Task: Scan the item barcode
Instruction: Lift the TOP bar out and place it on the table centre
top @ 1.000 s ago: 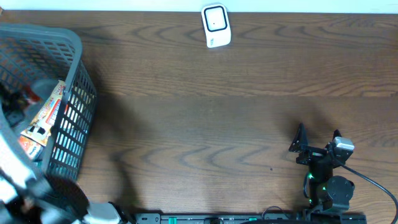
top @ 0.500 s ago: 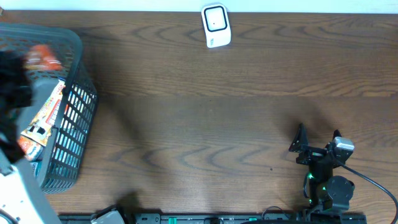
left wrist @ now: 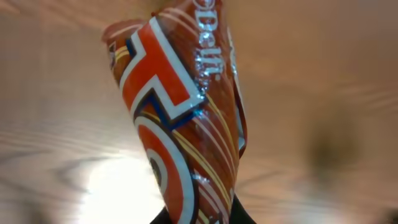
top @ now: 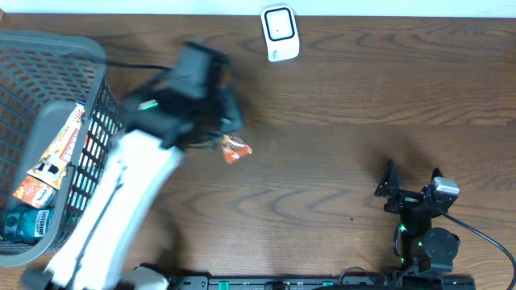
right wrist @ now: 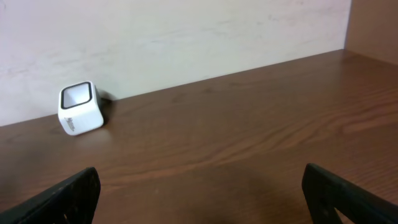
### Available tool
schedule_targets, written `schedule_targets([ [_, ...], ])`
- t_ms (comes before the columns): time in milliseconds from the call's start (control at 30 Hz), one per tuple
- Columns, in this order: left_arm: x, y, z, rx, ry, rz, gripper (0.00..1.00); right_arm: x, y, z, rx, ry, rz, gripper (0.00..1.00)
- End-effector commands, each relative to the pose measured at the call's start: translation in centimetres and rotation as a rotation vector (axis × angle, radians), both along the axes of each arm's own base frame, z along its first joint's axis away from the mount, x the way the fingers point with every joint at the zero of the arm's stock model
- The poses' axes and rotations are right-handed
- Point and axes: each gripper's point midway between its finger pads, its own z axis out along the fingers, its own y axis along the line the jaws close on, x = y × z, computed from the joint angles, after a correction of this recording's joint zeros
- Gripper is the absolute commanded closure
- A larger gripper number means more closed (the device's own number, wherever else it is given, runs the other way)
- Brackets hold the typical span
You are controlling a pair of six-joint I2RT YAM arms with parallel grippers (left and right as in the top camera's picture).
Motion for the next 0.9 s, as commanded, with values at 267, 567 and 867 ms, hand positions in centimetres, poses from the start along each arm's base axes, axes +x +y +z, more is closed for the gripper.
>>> schedule_targets([
  [267, 0.5, -5.5, -15.8, 0.312, 0.275, -0.085, 0.92, 0.0, -0.1, 0.0, 0.011, -0.002, -0.005, 0.01],
  [567, 0.5, -7.7, -19.9, 0.312, 0.307, -0.011, 0.87, 0.0, -0.1, 0.0, 0.011, -0.002, -0.005, 0.01],
  [867, 0.6, -7.7, -19.7, 0.289, 0.31, 0.067, 0.24, 0.0, -0.1, 0.0, 0.011, -0.002, -0.005, 0.01],
])
